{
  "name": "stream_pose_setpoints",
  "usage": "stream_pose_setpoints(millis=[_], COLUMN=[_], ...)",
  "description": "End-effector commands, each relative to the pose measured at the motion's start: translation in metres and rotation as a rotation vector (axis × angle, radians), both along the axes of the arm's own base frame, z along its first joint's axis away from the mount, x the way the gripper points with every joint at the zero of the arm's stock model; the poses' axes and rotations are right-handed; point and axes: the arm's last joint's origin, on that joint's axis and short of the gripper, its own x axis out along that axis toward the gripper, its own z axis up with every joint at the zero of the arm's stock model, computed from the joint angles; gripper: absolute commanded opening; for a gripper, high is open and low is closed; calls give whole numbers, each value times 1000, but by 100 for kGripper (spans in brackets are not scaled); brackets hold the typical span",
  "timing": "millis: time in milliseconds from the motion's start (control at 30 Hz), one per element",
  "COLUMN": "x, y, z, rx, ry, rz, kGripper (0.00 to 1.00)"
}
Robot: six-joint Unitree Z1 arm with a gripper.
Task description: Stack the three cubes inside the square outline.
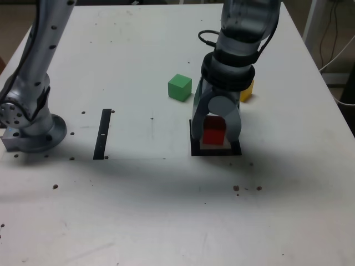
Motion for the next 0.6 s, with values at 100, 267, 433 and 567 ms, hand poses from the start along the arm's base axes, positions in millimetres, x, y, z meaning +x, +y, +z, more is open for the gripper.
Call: stream_pose_setpoints(millis=[100,267,433,567], x=[0,0,0,0], y=[-1,2,5,6], z=[-5,-8,-12,-14], rx=[-1,-1,-4,-10], ry=[4,4,3,-2], rz=[1,6,10,6], kGripper=[37,38,57,83])
